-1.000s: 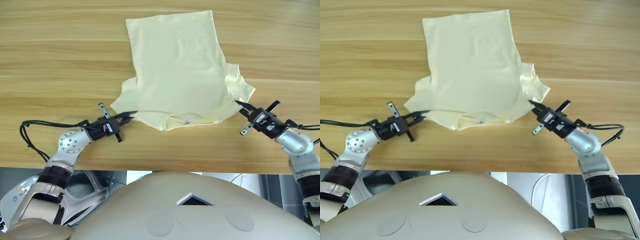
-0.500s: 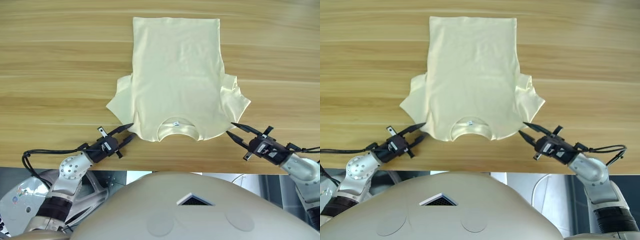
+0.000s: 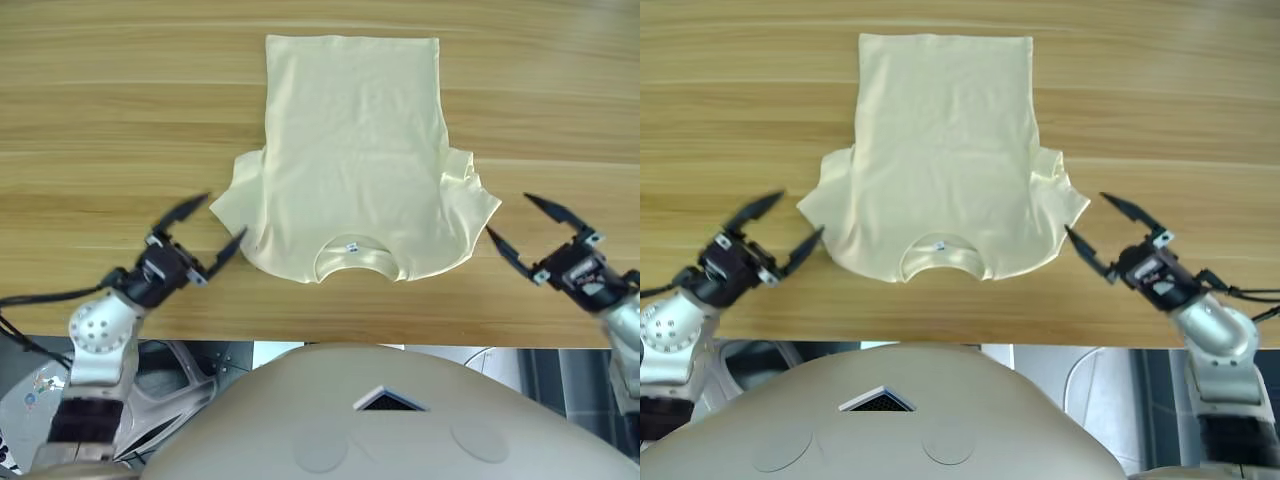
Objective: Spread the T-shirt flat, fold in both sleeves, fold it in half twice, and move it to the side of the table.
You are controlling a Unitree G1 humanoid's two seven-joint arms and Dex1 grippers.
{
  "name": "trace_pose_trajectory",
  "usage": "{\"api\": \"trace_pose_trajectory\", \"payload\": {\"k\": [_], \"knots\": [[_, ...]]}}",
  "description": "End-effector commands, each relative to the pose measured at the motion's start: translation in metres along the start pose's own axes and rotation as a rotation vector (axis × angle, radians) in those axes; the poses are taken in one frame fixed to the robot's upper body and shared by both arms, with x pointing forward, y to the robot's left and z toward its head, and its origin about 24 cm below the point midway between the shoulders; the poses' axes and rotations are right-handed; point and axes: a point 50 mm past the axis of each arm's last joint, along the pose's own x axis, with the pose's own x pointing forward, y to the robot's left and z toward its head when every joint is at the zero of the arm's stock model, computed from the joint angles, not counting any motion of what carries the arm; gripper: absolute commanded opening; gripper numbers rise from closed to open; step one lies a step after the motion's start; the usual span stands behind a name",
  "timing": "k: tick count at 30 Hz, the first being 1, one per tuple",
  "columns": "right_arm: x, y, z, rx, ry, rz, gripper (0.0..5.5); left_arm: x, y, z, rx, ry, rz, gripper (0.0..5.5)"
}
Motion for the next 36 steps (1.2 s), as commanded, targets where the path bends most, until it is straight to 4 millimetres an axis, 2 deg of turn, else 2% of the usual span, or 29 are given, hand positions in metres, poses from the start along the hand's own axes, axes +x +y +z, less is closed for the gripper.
{"api": "trace_pose_trajectory", "payload": {"k": [1, 5, 9, 14, 19, 23, 28, 32, 34, 36], "knots": [[0.04, -0.01, -0.02, -0.078, 0.083, -0.069, 3.09, 0.034, 0.017, -0.04, 0.21, 0.293, 0.13, 4.12], [0.055, -0.01, -0.041, -0.149, 0.195, -0.092, 3.09, 0.054, 0.008, -0.051, 0.344, 0.352, 0.103, 4.71], [0.062, 0.004, -0.052, -0.144, 0.242, -0.081, 3.09, 0.06, 0.006, -0.055, 0.468, 0.39, 0.099, 5.37], [0.047, 0.011, -0.066, -0.125, 0.328, -0.096, 3.09, 0.059, 0.004, -0.058, 0.478, 0.408, 0.103, 5.37], [0.027, 0.004, -0.076, -0.131, 0.412, -0.151, 3.09, 0.045, 0.003, -0.063, 0.482, 0.463, 0.135, 5.37], [0.024, 0.006, -0.073, -0.129, 0.405, -0.143, 3.09, 0.038, -0.012, -0.057, 0.443, 0.437, 0.102, 5.37], [0.025, 0.007, -0.068, -0.127, 0.382, -0.154, 3.09, 0.042, -0.005, -0.055, 0.46, 0.422, 0.136, 5.37], [0.032, 0.005, -0.057, -0.12, 0.31, -0.178, 3.09, 0.053, -0.013, -0.041, 0.428, 0.308, 0.145, 5.37], [0.035, -0.003, -0.049, -0.101, 0.254, -0.243, 3.09, 0.053, -0.004, -0.04, 0.454, 0.308, 0.197, 5.37], [0.034, -0.022, -0.037, -0.043, 0.185, -0.365, 3.09, 0.042, 0.024, -0.037, 0.516, 0.359, 0.336, 5.37]]}}
